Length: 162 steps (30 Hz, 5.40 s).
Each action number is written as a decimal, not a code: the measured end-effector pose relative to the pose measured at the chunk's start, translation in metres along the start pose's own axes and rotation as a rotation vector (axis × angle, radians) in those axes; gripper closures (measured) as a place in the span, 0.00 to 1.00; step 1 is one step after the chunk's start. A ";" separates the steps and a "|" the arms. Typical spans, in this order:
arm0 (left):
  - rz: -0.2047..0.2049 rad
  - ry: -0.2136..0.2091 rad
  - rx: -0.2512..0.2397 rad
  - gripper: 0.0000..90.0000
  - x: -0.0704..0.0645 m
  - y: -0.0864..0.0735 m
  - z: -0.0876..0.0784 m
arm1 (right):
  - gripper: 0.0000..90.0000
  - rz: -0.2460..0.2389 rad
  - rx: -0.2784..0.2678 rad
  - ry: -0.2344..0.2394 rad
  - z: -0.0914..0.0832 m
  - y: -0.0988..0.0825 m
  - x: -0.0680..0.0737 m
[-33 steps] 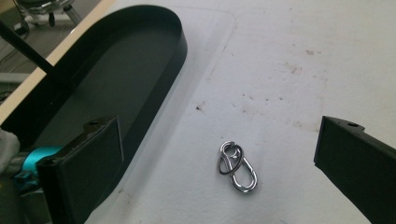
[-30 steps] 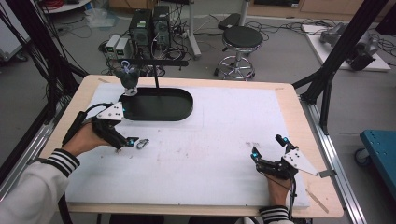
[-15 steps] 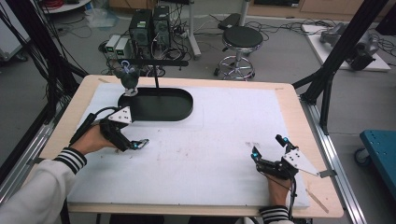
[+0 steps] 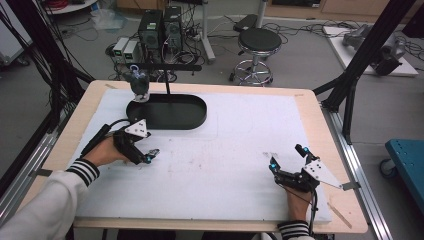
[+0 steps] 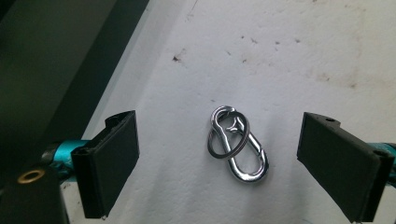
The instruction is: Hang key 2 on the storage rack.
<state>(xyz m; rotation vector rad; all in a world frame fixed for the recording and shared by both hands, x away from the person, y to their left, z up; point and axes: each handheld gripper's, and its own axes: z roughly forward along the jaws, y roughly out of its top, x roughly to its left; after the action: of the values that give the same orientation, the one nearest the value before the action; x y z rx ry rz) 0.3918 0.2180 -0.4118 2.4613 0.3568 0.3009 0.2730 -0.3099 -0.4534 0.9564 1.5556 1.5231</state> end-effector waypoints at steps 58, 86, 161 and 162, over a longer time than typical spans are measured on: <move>0.014 0.004 0.029 0.93 0.003 0.000 0.002 | 0.01 0.004 -0.001 -0.002 0.000 0.000 -0.001; -0.012 -0.020 -0.008 0.97 0.007 0.000 0.006 | 0.01 0.004 -0.002 -0.001 0.000 0.000 -0.001; -0.190 0.222 -0.347 0.98 0.079 0.082 -0.110 | 0.01 0.003 -0.002 0.000 0.000 0.000 -0.001; -0.190 0.223 -0.342 0.98 0.080 0.083 -0.111 | 0.01 0.003 -0.002 -0.001 0.000 0.000 0.000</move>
<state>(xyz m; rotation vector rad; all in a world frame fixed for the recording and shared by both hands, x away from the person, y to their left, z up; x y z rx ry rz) 0.4491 0.2418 -0.2644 2.0465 0.5788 0.5120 0.2733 -0.3103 -0.4535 0.9585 1.5526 1.5255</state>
